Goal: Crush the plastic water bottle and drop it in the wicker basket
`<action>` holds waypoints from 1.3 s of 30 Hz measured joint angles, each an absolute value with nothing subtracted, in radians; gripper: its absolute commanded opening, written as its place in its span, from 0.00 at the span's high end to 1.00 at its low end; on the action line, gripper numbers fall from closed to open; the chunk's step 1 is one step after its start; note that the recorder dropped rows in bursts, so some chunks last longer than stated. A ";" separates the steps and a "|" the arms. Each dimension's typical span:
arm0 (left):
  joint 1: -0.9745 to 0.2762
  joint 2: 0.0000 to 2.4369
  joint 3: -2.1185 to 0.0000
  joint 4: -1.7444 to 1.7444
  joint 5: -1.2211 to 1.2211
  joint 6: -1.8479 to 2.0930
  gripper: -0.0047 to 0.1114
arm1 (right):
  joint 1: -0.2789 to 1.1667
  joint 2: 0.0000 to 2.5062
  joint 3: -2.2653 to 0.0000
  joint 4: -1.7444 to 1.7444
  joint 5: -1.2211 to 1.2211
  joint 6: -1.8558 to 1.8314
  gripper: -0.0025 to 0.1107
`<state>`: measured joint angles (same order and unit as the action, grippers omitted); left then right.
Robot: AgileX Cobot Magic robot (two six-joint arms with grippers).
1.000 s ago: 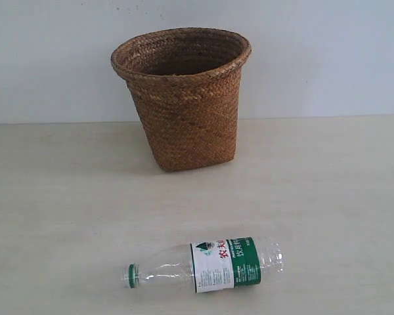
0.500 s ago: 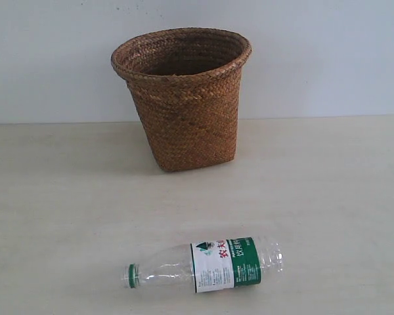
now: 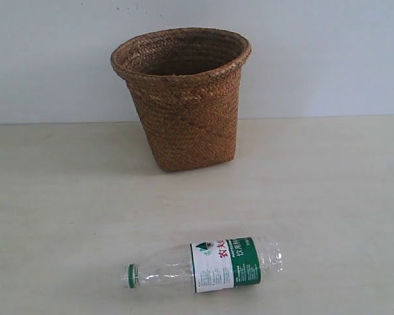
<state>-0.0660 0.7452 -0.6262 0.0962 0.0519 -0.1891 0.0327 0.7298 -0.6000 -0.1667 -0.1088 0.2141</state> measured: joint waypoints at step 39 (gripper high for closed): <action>-0.411 1.567 -0.929 -0.491 0.839 1.169 0.80 | 0.268 1.452 -1.054 0.622 0.853 -0.967 0.98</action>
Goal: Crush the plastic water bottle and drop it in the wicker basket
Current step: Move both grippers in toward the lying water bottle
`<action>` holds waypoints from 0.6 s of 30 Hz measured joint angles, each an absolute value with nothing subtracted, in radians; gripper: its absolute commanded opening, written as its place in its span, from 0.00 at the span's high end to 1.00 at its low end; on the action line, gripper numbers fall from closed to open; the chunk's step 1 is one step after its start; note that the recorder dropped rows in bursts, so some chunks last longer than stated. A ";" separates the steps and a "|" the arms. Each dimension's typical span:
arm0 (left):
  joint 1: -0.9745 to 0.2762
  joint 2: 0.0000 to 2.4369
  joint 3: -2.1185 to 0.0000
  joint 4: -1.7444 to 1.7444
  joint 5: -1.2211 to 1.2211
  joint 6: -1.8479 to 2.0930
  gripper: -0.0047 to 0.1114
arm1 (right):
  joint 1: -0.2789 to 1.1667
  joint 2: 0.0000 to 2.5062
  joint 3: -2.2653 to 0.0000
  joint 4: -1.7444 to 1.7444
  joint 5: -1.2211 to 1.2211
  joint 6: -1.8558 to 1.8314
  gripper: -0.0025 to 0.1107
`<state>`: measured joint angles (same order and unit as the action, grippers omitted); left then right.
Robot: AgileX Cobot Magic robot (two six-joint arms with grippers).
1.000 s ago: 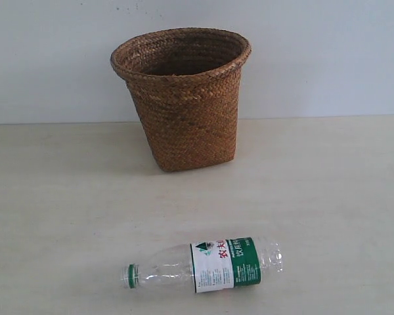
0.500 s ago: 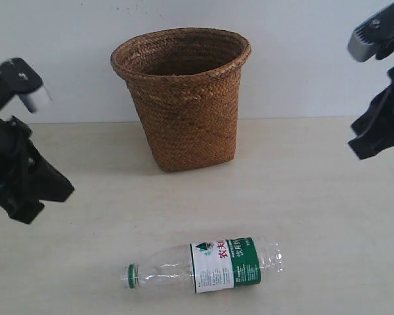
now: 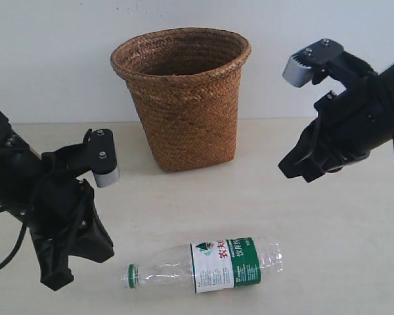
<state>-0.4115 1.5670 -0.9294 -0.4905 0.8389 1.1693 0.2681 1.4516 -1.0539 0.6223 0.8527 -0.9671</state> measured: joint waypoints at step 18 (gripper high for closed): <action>-0.414 1.762 -0.929 -0.695 0.734 1.671 0.39 | 0.379 1.654 -1.054 0.637 0.838 -0.971 0.98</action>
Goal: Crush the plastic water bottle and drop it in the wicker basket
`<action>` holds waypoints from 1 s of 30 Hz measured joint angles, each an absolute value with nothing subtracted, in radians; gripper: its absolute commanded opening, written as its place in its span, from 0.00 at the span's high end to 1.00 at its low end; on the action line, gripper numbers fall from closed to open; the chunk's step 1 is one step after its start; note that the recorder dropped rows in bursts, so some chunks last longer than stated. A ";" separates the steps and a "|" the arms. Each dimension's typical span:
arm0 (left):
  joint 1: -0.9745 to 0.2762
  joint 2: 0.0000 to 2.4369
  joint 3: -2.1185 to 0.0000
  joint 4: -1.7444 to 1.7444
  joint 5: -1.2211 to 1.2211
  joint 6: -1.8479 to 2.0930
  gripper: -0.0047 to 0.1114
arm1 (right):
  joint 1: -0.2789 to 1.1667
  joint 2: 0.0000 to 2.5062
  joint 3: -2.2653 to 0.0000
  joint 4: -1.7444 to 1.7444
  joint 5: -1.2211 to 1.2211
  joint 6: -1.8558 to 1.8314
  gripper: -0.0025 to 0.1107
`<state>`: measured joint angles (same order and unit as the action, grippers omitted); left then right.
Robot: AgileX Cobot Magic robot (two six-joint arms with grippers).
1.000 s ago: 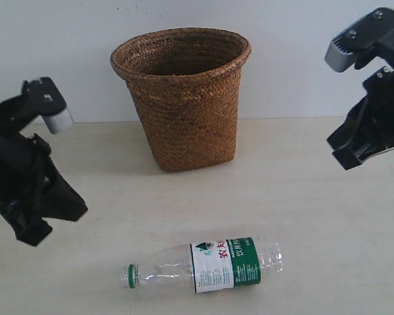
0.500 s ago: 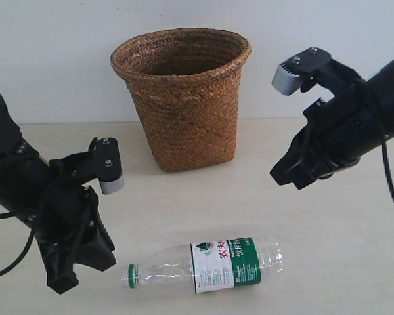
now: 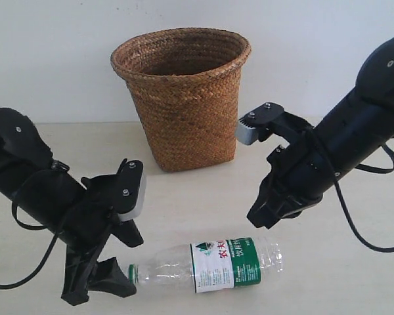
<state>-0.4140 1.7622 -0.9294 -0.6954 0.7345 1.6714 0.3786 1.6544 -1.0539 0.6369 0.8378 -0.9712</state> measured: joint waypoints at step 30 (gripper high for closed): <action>-0.414 1.893 -0.931 -0.731 0.624 1.721 0.92 | 0.472 1.731 -1.054 0.737 0.776 -0.976 0.98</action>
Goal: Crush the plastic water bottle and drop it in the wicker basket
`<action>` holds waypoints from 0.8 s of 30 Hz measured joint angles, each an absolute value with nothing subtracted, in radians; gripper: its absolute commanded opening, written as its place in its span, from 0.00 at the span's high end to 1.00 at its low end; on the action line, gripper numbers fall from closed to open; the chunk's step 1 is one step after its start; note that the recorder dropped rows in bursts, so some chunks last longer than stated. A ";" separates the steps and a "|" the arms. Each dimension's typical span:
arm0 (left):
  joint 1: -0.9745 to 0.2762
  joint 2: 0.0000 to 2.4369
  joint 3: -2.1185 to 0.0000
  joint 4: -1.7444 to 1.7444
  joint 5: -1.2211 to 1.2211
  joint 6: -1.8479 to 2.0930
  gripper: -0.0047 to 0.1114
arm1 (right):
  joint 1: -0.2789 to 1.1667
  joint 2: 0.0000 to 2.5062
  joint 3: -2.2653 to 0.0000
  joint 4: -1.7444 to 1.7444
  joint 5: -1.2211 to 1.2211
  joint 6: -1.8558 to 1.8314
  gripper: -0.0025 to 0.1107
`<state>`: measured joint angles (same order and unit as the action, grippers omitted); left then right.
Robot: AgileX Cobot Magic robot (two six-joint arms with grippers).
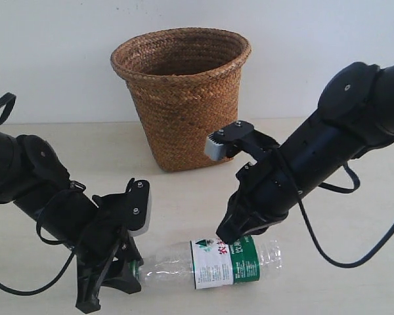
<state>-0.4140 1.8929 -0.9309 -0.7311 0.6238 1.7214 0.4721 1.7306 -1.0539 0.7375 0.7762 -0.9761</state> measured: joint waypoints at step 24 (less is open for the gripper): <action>-0.414 1.893 -0.931 -0.731 0.624 1.706 0.92 | 0.592 1.912 -1.213 0.781 0.841 -0.844 0.98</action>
